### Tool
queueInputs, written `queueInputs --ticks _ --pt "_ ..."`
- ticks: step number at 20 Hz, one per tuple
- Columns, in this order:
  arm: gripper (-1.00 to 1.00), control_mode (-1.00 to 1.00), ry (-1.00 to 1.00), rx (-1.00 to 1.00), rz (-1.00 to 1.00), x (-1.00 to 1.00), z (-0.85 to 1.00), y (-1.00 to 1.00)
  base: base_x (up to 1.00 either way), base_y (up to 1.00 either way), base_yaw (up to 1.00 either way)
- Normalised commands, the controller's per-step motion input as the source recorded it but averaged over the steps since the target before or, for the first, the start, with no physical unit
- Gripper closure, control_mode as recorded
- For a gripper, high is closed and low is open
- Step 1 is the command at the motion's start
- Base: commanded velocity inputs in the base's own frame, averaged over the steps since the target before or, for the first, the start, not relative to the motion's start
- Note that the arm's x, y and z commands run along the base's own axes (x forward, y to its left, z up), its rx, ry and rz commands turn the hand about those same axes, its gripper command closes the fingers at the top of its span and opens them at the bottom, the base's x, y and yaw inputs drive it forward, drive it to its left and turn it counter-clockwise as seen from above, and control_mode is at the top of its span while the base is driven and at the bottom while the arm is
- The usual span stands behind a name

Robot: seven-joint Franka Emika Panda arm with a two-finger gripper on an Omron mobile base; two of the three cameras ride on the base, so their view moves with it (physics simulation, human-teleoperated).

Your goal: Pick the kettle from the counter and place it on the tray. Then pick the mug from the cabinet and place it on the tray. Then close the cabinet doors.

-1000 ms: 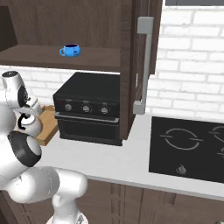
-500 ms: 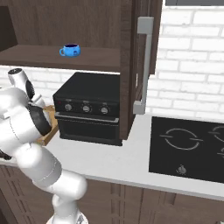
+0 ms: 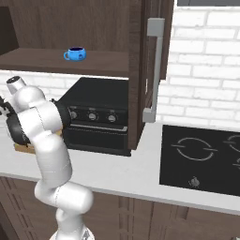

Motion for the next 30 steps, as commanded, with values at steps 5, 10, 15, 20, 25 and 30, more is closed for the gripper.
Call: queueInputs --ticks 5,10,15,20,25,30 --pt "1.00 -1.00 -0.01 0.00 -0.12 0.50 -0.13 0.02 0.00 0.00 0.00" --pt "1.00 -1.00 -0.01 0.00 -0.14 0.42 -0.12 0.00 0.00 0.00 0.00" --pt "1.00 -1.00 -0.01 0.02 -0.13 0.37 -0.18 0.00 0.00 0.00 0.00" --pt "1.00 -1.00 0.00 0.02 -0.08 0.09 -0.16 -0.06 0.00 0.00 0.00" --pt "-1.00 -1.00 0.00 0.00 -0.07 0.00 -0.21 -0.16 0.00 0.00 0.00" --pt "-1.00 -1.00 -0.01 0.01 -0.08 -0.16 -0.19 -0.36 0.00 0.00 0.00"
